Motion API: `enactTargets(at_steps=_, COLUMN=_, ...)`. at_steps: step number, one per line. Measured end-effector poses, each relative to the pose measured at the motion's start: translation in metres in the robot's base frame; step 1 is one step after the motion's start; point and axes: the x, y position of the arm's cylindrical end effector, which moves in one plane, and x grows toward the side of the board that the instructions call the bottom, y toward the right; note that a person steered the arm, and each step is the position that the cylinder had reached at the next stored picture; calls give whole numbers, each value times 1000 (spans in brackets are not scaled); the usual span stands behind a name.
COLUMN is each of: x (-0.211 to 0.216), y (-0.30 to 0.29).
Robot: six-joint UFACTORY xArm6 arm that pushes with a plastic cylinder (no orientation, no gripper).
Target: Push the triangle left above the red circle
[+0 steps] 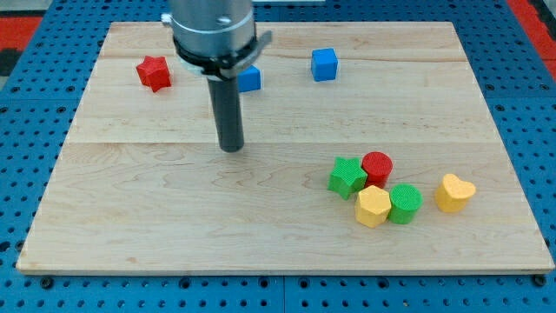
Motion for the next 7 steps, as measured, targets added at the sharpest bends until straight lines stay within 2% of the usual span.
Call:
enactTargets(at_steps=1, x=-36, y=-34)
enactTargets(at_steps=2, x=-55, y=-18)
enactTargets(at_steps=3, x=-55, y=-24)
enactTargets(at_steps=4, x=-54, y=-63)
enactTargets(at_steps=6, x=-134, y=-73)
enactTargets(at_steps=7, x=-159, y=-43)
